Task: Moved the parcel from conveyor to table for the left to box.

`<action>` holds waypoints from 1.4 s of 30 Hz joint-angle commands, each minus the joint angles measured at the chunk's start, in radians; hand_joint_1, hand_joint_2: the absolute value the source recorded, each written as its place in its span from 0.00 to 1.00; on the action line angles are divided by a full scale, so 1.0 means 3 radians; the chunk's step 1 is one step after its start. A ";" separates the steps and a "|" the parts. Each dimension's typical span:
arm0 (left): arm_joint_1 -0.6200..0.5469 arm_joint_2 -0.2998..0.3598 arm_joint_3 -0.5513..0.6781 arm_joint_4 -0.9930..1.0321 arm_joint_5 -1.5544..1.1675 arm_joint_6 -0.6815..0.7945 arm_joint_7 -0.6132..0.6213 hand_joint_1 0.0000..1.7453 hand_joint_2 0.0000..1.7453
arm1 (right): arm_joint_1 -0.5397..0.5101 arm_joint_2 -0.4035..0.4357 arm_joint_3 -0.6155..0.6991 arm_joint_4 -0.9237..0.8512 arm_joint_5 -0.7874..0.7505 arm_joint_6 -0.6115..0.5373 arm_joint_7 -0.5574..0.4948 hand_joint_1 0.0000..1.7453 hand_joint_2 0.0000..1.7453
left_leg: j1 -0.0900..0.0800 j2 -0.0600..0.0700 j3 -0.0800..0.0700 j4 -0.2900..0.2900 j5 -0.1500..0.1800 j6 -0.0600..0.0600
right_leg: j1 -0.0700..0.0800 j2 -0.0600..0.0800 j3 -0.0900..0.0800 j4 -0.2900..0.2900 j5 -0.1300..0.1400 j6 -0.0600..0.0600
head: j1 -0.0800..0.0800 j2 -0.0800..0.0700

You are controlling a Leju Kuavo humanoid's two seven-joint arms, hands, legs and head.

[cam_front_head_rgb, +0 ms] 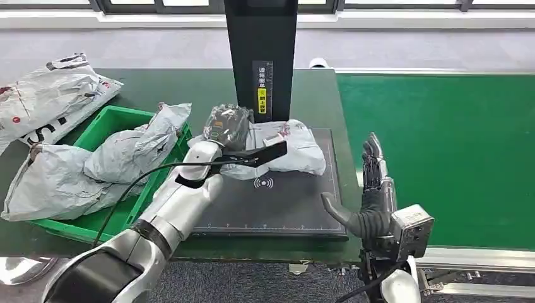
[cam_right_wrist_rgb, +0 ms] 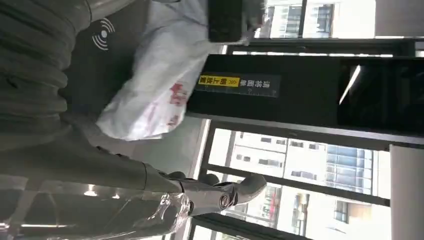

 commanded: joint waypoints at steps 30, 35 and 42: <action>0.0293 0.0456 0.1147 -0.1647 -0.0920 0.0294 0.0437 1.00 1.00 | 0.0175 -0.0033 -0.0289 -0.0069 0.0030 -0.0079 -0.0008 0.00 1.00 | 0.0004 0.0004 0.0007 -0.0009 0.0000 0.0000 | 0.0005 0.0001 0.0007 -0.0011 0.0000 -0.0004 | -0.0001 0.0000; 0.0293 0.0456 0.1147 -0.1647 -0.0920 0.0294 0.0437 1.00 1.00 | 0.0175 -0.0033 -0.0289 -0.0069 0.0030 -0.0079 -0.0008 0.00 1.00 | 0.0001 0.0006 0.0002 -0.0004 -0.0001 0.0000 | 0.0002 0.0002 0.0003 -0.0004 -0.0002 -0.0003 | -0.0001 0.0000; 0.0293 0.0456 0.1147 -0.1647 -0.0920 0.0294 0.0437 1.00 1.00 | 0.0175 -0.0033 -0.0289 -0.0069 0.0030 -0.0079 -0.0008 0.00 1.00 | 0.0003 0.0002 0.0002 -0.0004 -0.0001 -0.0001 | 0.0004 -0.0002 0.0004 -0.0005 -0.0002 -0.0004 | -0.0001 0.0000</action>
